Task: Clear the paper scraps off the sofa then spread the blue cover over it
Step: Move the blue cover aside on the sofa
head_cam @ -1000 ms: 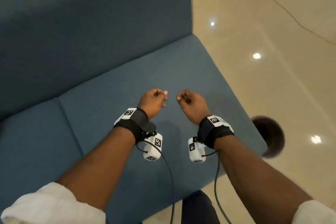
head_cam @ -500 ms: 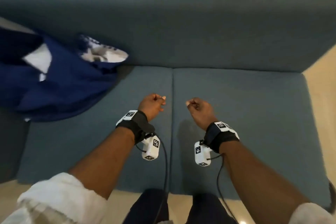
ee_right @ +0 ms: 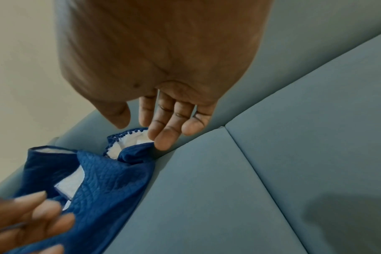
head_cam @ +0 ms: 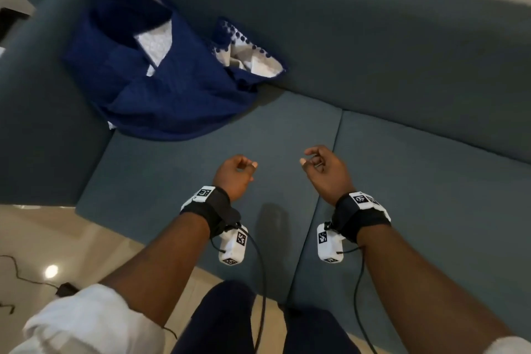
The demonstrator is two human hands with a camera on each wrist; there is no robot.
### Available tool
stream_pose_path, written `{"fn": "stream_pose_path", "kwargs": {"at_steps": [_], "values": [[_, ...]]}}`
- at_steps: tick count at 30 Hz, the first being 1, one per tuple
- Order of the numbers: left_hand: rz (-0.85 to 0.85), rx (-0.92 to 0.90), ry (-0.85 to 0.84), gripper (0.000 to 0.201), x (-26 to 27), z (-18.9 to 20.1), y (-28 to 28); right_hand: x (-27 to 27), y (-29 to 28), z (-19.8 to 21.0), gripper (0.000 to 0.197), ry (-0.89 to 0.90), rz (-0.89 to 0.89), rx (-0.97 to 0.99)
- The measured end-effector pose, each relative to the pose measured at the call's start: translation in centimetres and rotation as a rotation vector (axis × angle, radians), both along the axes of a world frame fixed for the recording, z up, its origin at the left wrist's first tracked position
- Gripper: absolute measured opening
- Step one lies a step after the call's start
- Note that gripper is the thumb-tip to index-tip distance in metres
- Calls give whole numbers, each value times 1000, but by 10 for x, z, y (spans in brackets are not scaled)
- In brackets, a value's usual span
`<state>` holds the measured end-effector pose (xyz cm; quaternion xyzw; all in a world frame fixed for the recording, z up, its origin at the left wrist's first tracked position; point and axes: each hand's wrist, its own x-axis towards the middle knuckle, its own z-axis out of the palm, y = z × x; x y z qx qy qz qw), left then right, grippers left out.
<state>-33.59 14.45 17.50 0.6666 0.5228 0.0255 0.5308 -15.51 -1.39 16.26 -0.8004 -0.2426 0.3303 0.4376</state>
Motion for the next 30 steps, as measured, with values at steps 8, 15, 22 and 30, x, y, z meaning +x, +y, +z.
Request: {"fn": "stream_pose_path", "kwargs": {"at_steps": [8,15,22,30], "values": [[15,67,53,20,-38,-26,110,-12,85,-14,16,-98,6,-76],[232,150,198,32,-74,-44,259,-41,243,-40,44,-100,48,-78],[400,397,276,73,-131,-71,356,-41,357,-77,48,-302,137,2],[680,108,77,136,-168,-120,447,-28,400,-125,151,-60,-369,-193]]}}
